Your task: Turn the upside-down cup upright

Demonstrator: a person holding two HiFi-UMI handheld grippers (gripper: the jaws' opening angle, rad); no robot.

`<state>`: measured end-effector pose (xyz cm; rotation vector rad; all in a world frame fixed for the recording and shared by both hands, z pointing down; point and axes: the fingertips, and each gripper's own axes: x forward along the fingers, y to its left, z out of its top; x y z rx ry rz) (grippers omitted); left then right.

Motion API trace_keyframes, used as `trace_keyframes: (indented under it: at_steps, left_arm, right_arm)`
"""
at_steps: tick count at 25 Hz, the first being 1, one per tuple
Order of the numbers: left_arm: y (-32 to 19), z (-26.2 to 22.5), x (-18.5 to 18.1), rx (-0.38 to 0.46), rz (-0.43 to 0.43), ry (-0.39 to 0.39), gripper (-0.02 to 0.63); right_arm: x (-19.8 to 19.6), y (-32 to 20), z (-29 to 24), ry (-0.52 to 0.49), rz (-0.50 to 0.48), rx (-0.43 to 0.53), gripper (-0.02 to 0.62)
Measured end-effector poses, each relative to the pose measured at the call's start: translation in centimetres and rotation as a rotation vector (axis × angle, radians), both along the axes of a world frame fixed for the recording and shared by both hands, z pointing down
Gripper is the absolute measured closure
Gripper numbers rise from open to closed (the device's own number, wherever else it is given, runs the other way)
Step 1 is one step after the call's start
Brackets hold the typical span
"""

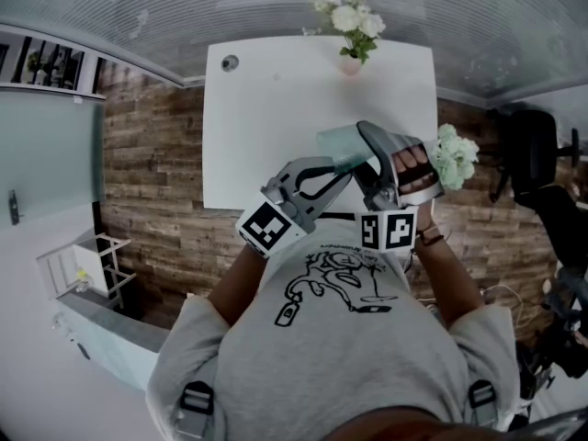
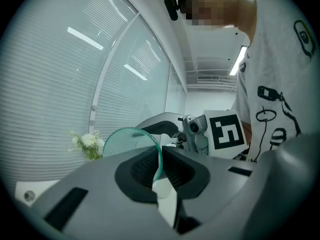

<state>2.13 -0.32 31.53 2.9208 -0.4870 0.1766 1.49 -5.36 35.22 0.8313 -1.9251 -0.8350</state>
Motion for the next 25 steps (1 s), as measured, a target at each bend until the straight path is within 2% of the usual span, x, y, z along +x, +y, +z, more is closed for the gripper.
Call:
trace_keyframes:
  at_steps: [15,25]
  left_arm:
    - [-0.1,-1.3,-0.6,0.029,-0.054,0.064,0.573]
    - [-0.5,-2.1,-1.1,0.032,-0.09,0.088,0.526]
  right_arm:
    - [-0.1,0.0,-1.1,-0.16,0.043,-0.015,0.25]
    - [0.0,0.0,-2.0,-0.275,0.067,-0.033,0.25]
